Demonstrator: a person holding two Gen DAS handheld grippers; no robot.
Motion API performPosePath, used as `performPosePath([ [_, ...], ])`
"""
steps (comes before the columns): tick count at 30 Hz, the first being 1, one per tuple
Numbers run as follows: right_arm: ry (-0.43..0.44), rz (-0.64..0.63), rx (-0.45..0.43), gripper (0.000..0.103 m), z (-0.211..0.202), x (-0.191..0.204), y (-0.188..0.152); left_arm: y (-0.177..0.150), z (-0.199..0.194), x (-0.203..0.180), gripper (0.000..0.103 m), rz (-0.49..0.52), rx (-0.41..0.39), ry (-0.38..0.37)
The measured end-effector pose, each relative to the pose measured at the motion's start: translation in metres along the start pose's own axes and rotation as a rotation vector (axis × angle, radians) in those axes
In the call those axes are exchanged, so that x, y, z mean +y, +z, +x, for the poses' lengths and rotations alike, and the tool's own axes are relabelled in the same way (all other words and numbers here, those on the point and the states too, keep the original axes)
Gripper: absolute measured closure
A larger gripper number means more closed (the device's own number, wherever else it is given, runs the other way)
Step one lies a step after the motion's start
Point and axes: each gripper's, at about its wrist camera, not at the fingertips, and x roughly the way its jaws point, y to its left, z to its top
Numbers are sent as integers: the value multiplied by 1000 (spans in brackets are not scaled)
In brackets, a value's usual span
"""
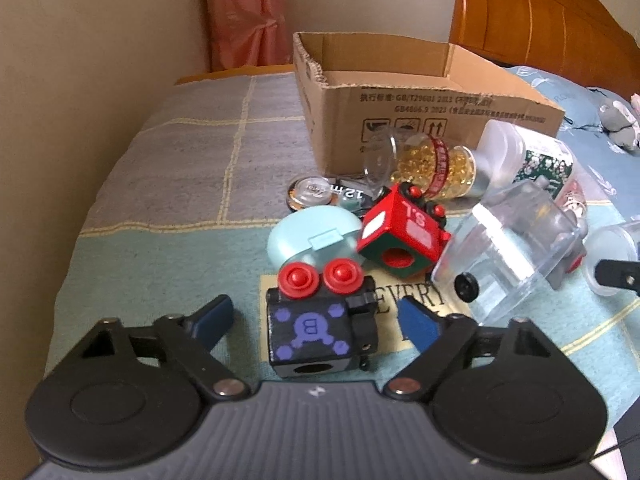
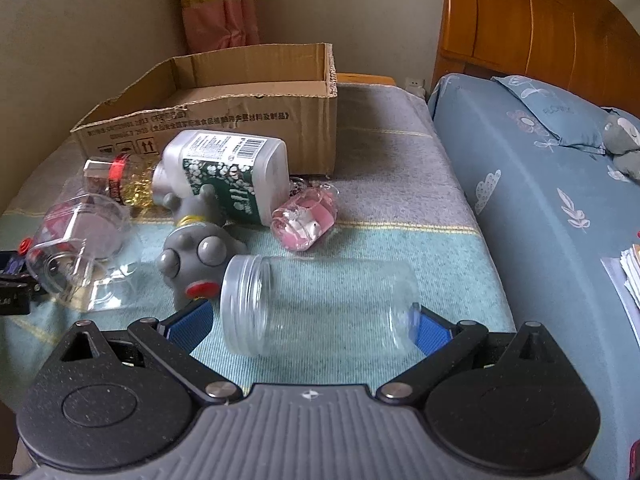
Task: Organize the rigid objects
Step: 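Grasp the black cube with the left tool while the right tool grasps the clear jar, then carry both items over the box and open both tools to drop them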
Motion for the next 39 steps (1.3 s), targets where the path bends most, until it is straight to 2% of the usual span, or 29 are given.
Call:
performPosePath([
  [3, -12, 5, 4, 0, 4, 0, 4, 2, -1, -1, 29, 5, 2, -9],
  [9, -33, 11, 3, 0, 6, 1, 7, 6, -2, 0, 40, 10, 25, -8],
  [12, -41, 10, 10, 6, 7, 1, 8, 7, -5, 1, 50, 16, 36, -11],
  [15, -51, 0, 16, 9, 6, 1, 8, 7, -7, 1, 50, 31, 51, -24],
  [24, -12, -53, 18, 9, -5, -3, 13, 16, -28, 0, 50, 134, 55, -33],
  [28, 20, -74, 10, 9, -18, -7, 19, 26, -40, 2, 50, 149, 62, -49],
  [33, 102, -130, -16, 9, -38, -11, 36, 50, -51, 1, 50, 177, 47, -82],
  [39, 191, -162, -89, 9, -56, -8, 80, 102, -57, -5, 50, 207, -6, -107],
])
